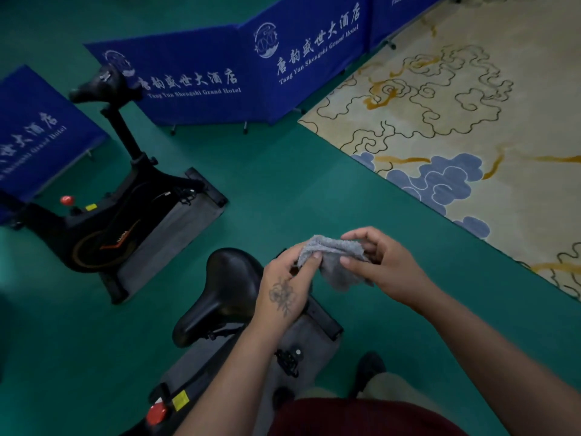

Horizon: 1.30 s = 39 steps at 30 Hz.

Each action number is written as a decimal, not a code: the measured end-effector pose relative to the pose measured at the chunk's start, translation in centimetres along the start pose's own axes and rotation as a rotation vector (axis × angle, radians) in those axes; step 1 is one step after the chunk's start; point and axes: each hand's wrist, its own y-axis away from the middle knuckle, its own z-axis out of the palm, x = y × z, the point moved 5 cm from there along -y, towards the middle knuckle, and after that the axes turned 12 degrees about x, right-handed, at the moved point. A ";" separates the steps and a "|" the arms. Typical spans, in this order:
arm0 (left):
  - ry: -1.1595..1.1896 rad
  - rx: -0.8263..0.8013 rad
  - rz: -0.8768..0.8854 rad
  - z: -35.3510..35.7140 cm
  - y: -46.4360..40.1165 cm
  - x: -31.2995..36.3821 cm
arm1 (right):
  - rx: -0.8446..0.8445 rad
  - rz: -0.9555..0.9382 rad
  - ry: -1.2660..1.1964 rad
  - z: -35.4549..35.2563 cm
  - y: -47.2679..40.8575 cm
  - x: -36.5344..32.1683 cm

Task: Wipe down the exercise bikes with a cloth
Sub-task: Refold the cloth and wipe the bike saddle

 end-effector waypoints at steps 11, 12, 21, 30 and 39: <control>0.100 0.068 -0.054 -1.7 0.6 1.1 | -0.031 -0.095 0.064 -0.5 -1.3 -2.0; 0.132 0.072 -0.058 -2.3 0.8 1.1 | -0.056 -0.060 0.018 0.0 -1.2 -2.2; 0.150 0.011 -0.018 -6.8 1.6 -0.1 | -0.271 0.045 -0.205 5.1 1.9 -4.3; 0.206 -0.054 0.050 -10.3 1.4 -0.1 | 0.034 -0.219 0.122 7.5 4.2 -5.0; 0.409 -0.227 -0.018 -10.6 2.4 -0.7 | 0.016 -0.407 0.345 9.0 5.2 -5.7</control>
